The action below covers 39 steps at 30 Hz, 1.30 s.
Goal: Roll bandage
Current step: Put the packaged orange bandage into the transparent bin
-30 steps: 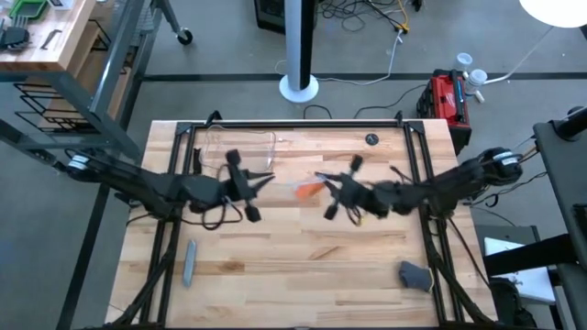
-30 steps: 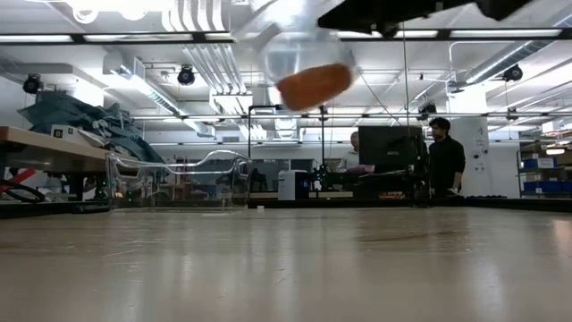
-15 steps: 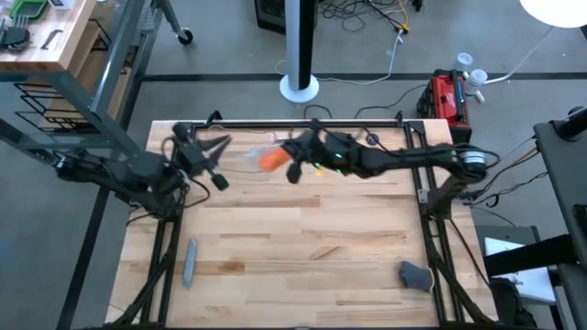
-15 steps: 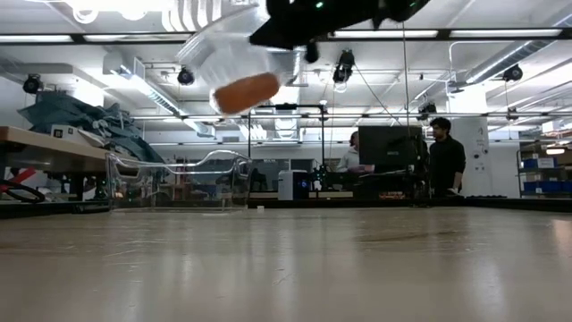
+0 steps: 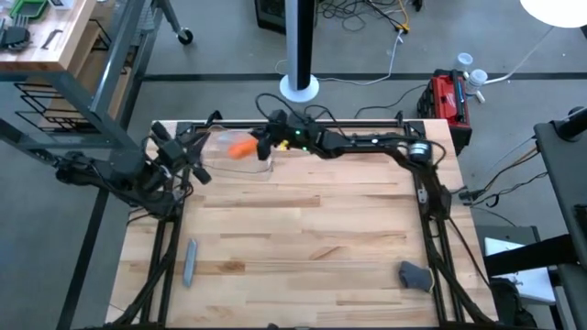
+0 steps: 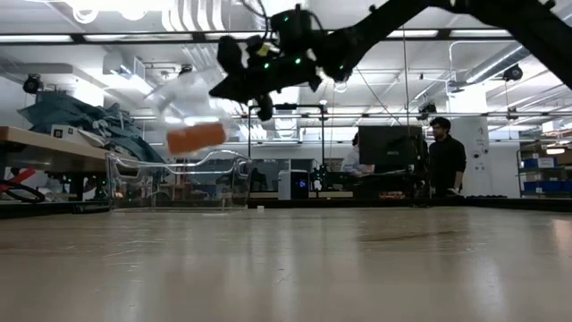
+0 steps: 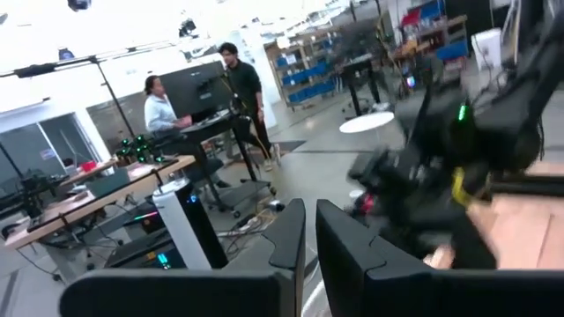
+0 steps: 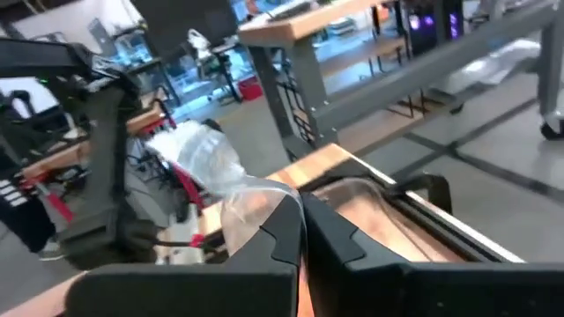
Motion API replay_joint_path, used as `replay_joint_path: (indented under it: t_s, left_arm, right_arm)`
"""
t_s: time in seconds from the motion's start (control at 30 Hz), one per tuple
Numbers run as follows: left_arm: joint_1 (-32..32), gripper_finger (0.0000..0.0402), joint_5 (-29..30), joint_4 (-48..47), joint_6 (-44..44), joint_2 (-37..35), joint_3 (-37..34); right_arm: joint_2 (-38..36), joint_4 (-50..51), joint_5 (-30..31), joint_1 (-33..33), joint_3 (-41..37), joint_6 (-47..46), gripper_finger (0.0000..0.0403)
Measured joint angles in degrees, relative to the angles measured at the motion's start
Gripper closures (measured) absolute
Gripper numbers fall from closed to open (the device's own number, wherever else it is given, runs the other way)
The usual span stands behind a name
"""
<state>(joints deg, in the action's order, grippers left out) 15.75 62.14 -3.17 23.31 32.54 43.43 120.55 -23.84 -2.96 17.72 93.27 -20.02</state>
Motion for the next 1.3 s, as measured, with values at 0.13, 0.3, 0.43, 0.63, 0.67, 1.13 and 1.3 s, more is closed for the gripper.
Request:
replay_joint_path:
  t_s: [0.13,0.3,0.43,0.63,0.67,1.13,1.3]
  left_arm:
    - [0.00,0.0380,-0.01,0.29,-0.25,-3.32,-1.01]
    - [0.00,0.0380,-0.09,0.18,-0.86,-5.33,-2.51]
    - [0.00,0.0380,-0.08,0.36,-0.24,-5.78,-2.77]
    - [0.00,0.0380,-0.10,0.49,-0.02,-5.69,-2.79]
    - [0.00,0.0380,-0.10,0.49,0.00,-5.69,-2.79]
    - [0.00,0.0380,-0.14,0.54,0.46,-5.14,-2.79]
    - [0.00,0.0380,-0.16,0.54,1.04,-4.95,-2.79]
  right_arm:
    - [5.47,2.72,-0.27,0.34,5.74,-2.88,0.0403]
    - [11.50,6.94,-0.16,0.67,11.74,-3.99,0.0403]
    - [14.26,9.12,-0.07,0.54,16.34,-4.85,0.0403]
    - [16.63,18.32,0.14,0.55,20.48,-3.65,0.0403]
    - [16.63,18.98,0.62,0.51,20.48,-3.03,0.0403]
    - [16.19,32.65,2.04,0.32,20.37,2.90,0.0403]
    - [16.18,35.02,7.14,0.12,20.59,6.54,0.0403]
